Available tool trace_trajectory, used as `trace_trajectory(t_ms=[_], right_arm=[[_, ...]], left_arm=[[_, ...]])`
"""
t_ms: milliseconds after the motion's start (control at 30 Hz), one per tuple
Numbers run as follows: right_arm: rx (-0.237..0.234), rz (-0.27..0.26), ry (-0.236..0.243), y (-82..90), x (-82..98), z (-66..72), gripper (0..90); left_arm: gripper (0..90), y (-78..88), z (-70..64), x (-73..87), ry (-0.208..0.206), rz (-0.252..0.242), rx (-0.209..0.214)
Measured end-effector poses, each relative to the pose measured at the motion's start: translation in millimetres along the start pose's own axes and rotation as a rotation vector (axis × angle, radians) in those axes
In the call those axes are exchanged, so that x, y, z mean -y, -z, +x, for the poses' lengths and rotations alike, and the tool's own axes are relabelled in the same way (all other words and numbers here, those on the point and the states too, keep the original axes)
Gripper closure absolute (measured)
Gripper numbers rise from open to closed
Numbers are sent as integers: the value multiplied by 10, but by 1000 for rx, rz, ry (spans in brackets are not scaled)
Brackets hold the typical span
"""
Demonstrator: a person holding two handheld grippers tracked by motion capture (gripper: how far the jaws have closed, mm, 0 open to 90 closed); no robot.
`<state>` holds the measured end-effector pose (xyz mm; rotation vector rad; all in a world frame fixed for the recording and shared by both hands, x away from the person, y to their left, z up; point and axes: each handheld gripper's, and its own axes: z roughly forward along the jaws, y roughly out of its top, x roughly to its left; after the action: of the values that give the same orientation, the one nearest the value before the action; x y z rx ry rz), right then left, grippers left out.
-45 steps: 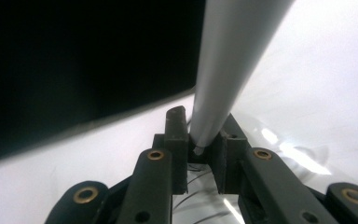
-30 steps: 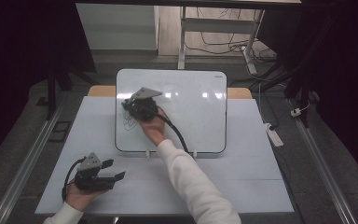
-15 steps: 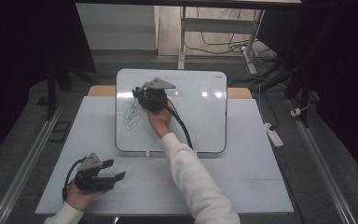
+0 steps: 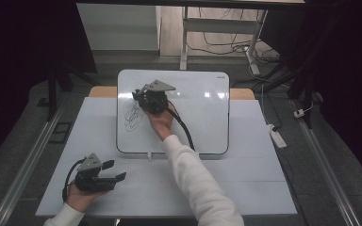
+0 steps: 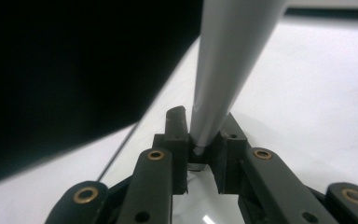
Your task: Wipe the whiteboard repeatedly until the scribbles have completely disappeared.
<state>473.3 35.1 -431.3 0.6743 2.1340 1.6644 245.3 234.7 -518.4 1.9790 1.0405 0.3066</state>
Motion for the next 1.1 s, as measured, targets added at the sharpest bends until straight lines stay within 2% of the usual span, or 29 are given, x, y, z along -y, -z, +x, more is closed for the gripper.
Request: trace_trajectory(t_ms=[67, 100, 133, 167, 233, 267, 300, 367, 433, 467, 533, 600, 633, 667, 700, 767, 800, 833, 933, 967, 1000, 1067, 1100], right_arm=[[-73, 55, 37, -46, 74, 99, 784], [-85, 75, 66, -53, 95, 144, 784], [-75, 78, 86, -37, 97, 160, 784], [-54, 68, 81, -11, 85, 142, 784], [14, 32, 35, 62, 41, 48, 784], [29, 18, 14, 85, 31, 11, 784], [26, 16, 3, 90, 36, 9, 784], [-16, 50, 34, 49, 95, 117, 784], [-73, 94, 88, -17, 185, 263, 784], [-79, 93, 97, -24, 205, 290, 784], [-76, 73, 59, -2, 194, 222, 784], [-29, 33, 4, 35, 164, 141, 784], [-31, 22, -11, 31, 162, 138, 784], [-33, 25, -8, 10, 172, 174, 785], [-61, 43, 0, -32, 195, 232, 785], [-110, 87, 51, -110, 261, 373, 785], [-110, 92, 83, -125, 273, 415, 785], [-111, 96, 91, -125, 263, 406, 784], [-50, 41, 27, -76, 206, 299, 784], [-52, 40, 21, -82, 204, 305, 785], [-64, 54, 38, -101, 215, 345, 785], [-119, 96, 85, -166, 275, 467, 785], [-121, 100, 113, -184, 292, 508, 785]], left_arm=[[287, -3, 0, -2, -2, 1, 0], [287, 0, -5, -1, -2, 1, -1], [287, 4, -10, 0, -3, 0, -2], [287, 9, -12, 1, -5, 0, -3], [287, 9, -16, 0, -3, 0, -4], [287, 6, -17, -2, -3, 1, -4], [287, 2, -16, -3, -4, 1, -2], [286, -9, -16, -8, -3, 3, 0], [286, -9, -15, -8, -3, 4, -1], [286, -5, -17, -6, -4, 3, -2], [286, 3, -21, -2, -4, 1, -3], [286, 2, -20, -4, -3, 0, -1], [286, -3, -18, -6, -3, 1, -1], [286, -9, -15, -9, -3, 3, 0], [286, -14, -12, -11, -4, 6, 1], [286, -11, -10, -9, -4, 4, 0], [286, -4, -11, -6, -3, 1, -1], [286, 1, -12, -3, -2, 0, -2], [286, 2, -14, -4, -1, 0, -1], [286, -2, -16, -7, -3, 0, 0], [286, -7, -18, -11, -3, 1, 0], [286, -13, -17, -14, -7, 5, 1], [286, -11, -17, -12, -6, 5, 0]])
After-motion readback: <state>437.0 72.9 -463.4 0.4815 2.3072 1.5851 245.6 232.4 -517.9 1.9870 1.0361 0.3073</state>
